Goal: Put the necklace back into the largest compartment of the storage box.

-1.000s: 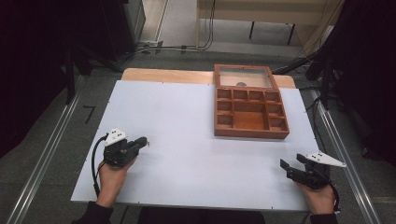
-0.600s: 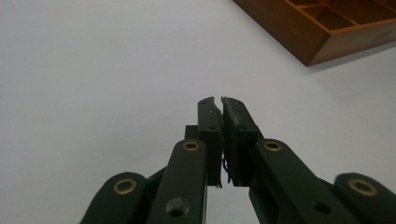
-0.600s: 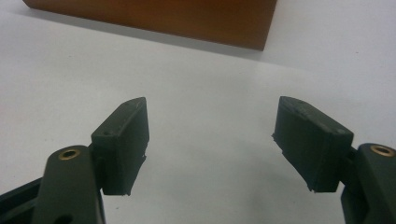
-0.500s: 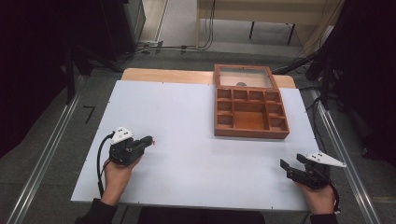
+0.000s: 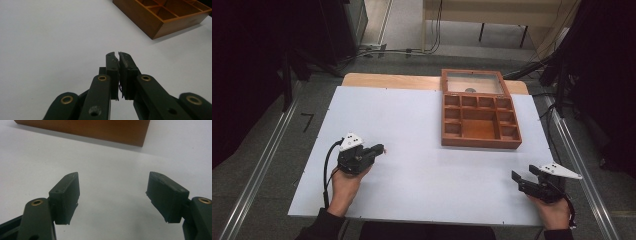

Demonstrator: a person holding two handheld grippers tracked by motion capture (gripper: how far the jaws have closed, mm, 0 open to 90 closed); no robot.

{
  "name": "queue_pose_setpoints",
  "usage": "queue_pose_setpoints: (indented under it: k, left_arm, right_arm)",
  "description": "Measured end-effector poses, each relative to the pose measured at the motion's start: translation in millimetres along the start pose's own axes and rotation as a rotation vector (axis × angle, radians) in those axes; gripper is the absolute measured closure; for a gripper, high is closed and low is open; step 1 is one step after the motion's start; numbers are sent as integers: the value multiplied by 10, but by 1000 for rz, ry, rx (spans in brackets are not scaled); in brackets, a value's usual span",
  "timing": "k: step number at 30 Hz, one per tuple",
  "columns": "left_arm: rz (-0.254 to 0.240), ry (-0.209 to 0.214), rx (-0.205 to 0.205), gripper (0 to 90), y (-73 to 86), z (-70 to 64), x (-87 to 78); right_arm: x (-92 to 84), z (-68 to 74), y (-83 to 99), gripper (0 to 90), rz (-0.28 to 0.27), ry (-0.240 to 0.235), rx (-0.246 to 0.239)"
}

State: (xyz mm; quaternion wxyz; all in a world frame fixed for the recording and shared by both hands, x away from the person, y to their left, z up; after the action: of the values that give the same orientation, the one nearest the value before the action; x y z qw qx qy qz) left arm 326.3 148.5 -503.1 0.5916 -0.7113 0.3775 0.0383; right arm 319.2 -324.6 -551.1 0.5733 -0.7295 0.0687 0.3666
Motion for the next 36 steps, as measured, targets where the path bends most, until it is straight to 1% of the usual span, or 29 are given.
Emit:
queue_pose_setpoints:
  k: [11,15,22,27,36]
  left_arm:
    - [0,29,12,869,-77,-170,113]
    - [0,47,15,869,-103,-238,163]
    - [8,66,23,870,-136,-338,241]
    - [9,77,26,869,-168,-410,292]
    - [14,94,44,870,-225,-541,378]
  right_arm:
    - [8,12,-1,249,0,-4,-9]
    - [6,9,-1,249,-2,-5,-8]
    - [18,21,3,249,2,-9,-9]
    - [18,24,2,249,3,-10,-9]
    - [25,29,5,249,6,-18,-12]
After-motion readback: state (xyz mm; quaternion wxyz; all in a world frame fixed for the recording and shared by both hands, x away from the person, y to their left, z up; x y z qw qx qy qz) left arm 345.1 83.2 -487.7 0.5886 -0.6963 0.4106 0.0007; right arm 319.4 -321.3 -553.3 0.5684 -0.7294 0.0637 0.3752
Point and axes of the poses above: each handheld gripper's, and its own axes: x roughly forward along the jaws, y roughly out of its underside, z roughly to its left, the point moved 8 cm from there along x, roughly forward along the jaws, and after that the axes turned 9 degrees about -x, right-handed, at the moved point
